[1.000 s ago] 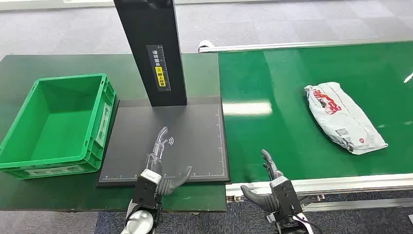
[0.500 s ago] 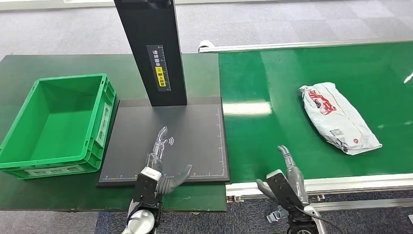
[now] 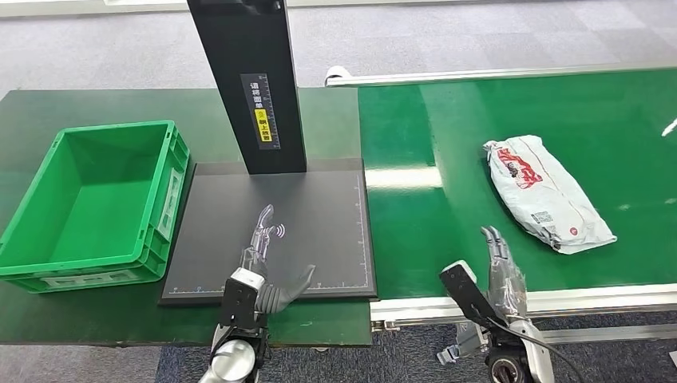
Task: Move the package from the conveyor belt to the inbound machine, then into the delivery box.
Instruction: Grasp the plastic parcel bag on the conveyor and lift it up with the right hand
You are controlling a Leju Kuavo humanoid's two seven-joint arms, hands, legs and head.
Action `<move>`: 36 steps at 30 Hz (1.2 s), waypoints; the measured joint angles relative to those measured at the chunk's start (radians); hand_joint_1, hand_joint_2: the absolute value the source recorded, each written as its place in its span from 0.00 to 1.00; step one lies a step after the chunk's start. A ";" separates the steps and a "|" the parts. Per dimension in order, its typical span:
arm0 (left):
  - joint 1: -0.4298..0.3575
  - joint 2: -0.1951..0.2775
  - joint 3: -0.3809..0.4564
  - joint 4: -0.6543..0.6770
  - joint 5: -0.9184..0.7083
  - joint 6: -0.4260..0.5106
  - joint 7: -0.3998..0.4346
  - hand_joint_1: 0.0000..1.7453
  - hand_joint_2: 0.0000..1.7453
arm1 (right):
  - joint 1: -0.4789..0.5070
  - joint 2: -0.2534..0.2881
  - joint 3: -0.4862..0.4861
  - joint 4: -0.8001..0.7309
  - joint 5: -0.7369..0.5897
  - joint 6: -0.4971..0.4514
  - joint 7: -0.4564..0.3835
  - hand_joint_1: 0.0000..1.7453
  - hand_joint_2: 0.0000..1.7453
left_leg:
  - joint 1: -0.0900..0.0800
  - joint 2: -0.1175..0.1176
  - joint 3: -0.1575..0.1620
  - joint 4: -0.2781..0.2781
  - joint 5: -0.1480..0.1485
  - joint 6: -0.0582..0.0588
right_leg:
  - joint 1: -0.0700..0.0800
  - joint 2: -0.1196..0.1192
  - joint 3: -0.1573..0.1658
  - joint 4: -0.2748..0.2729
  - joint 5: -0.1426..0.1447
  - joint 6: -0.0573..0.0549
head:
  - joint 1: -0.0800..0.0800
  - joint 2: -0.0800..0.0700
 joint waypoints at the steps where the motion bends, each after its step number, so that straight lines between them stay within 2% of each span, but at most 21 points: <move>1: -0.002 -0.002 0.000 0.004 0.002 -0.001 0.000 0.00 1.00 | -0.019 -0.009 -0.005 0.028 0.085 -0.029 0.034 0.00 1.00 | 0.000 0.000 0.000 0.000 0.000 0.000 | 0.000 0.000 0.000 0.000 0.000 0.000 | 0.000 0.000; 4: -0.005 -0.009 0.000 0.014 0.004 -0.002 0.001 0.00 1.00 | -0.079 -0.036 -0.020 0.117 0.299 -0.085 0.125 0.00 1.00 | -0.001 0.000 0.000 0.000 0.001 0.001 | -0.001 0.000 0.000 0.000 0.001 0.000 | 0.000 0.000; 6: -0.008 -0.011 0.000 0.019 0.004 -0.002 0.002 0.00 1.00 | -0.124 -0.050 -0.033 0.182 0.351 -0.091 0.147 0.00 1.00 | -0.001 0.000 0.000 0.000 0.001 0.001 | -0.001 0.000 0.000 0.000 0.001 0.000 | 0.000 0.000; 15: -0.021 -0.012 0.001 0.042 0.016 -0.004 0.000 0.00 1.00 | -0.356 -0.096 -0.064 0.537 0.372 -0.113 0.137 0.00 1.00 | 0.000 0.000 0.000 0.000 0.001 0.001 | 0.000 0.000 0.000 0.000 0.001 0.000 | 0.000 0.000; 22: -0.039 -0.012 0.002 0.076 0.035 0.002 -0.018 0.00 1.00 | -0.535 -0.143 -0.057 0.831 0.494 -0.103 0.309 0.00 1.00 | -0.001 -0.001 0.000 0.001 0.001 0.001 | -0.001 0.000 0.001 0.000 0.001 0.001 | 0.000 0.000; 26: -0.047 -0.012 0.002 0.090 0.040 0.003 -0.021 0.00 1.00 | -0.593 -0.174 -0.052 0.922 0.524 -0.086 0.356 0.00 1.00 | -0.001 -0.001 0.000 0.001 0.001 0.001 | -0.001 0.000 0.000 0.000 0.001 0.001 | 0.000 0.000; 36: -0.058 -0.012 0.003 0.119 0.047 0.005 -0.031 0.00 1.00 | -0.650 -0.200 -0.052 1.013 0.524 -0.047 0.375 0.00 1.00 | 0.000 -0.001 0.000 0.001 0.001 0.001 | 0.000 0.000 0.000 0.000 0.001 0.001 | 0.000 0.000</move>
